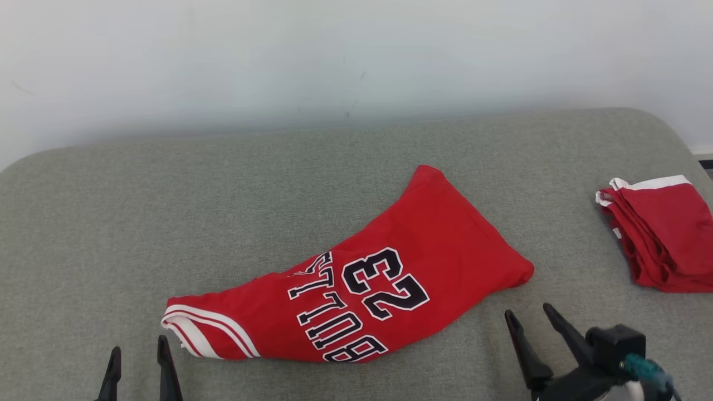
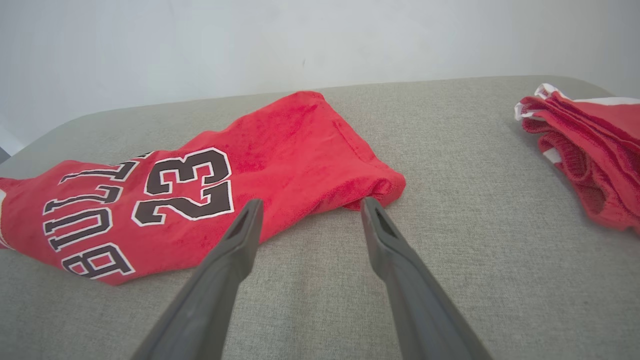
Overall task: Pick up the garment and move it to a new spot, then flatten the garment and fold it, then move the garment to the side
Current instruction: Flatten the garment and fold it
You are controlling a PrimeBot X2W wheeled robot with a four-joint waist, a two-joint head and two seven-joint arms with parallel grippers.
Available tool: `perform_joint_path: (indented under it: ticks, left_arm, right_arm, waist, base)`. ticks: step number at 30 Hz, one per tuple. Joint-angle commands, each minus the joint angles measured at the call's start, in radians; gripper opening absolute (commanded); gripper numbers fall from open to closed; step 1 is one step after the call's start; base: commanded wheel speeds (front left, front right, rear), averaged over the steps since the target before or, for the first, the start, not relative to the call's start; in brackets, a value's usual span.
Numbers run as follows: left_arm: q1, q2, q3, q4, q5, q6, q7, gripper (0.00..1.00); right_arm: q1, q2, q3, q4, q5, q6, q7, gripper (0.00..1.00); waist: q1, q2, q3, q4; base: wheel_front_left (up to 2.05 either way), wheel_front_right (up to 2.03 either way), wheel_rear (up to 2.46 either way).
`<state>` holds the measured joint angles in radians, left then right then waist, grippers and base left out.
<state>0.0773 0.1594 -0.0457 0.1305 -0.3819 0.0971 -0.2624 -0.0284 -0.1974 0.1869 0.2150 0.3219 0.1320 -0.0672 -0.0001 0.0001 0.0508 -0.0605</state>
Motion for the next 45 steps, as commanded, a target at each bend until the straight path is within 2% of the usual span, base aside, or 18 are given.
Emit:
perform_joint_path:
  ticks: [1, 10, 20, 29, 39, 45]
  left_arm:
    - [0.015, -0.016, 0.016, -0.019, 0.031, -0.015, -0.003, 1.00]
    - [0.016, -0.079, 0.085, -0.057, 0.134, -0.127, -0.003, 1.00]
    - [-0.036, -0.104, 0.083, -0.060, 0.175, -0.195, -0.003, 1.00]
    - [-0.081, -0.108, 0.037, -0.077, 0.182, -0.220, -0.003, 1.00]
    - [-0.069, -0.109, 0.020, -0.096, 0.187, -0.229, -0.003, 1.00]
    - [-0.062, -0.109, 0.028, -0.095, 0.187, -0.227, -0.003, 1.00]
  right_arm:
    - [-0.024, -0.020, -0.002, -0.005, 0.009, -0.003, 0.035, 1.00]
    - [-0.155, -0.060, -0.024, -0.002, 0.040, -0.003, 0.280, 1.00]
    - [-0.380, -0.091, -0.085, 0.132, 0.086, -0.003, 0.479, 1.00]
    - [-0.547, -0.118, -0.130, 0.316, 0.069, -0.003, 0.533, 1.00]
    - [-0.591, -0.157, -0.113, 0.447, 0.047, -0.003, 0.560, 1.00]
    - [-0.603, -0.141, -0.097, 0.516, 0.055, -0.003, 0.534, 0.98]
  waist:
    - [0.0001, -0.0001, -0.007, 0.012]
    - [0.0001, -0.0001, 0.003, 0.046]
    - [0.0001, -0.0001, 0.086, 0.106]
    - [0.0001, -0.0001, 0.175, 0.178]
    - [0.0001, -0.0001, 0.186, 0.216]
    - [0.0001, -0.0001, 0.186, 0.217]
  base:
    - [0.00, 0.00, 0.00]
    - [0.00, 0.00, 0.00]
    - [0.00, 0.00, 0.00]
    - [0.00, 0.00, 0.00]
    - [0.00, 0.00, 0.00]
    - [0.00, 0.00, 0.00]
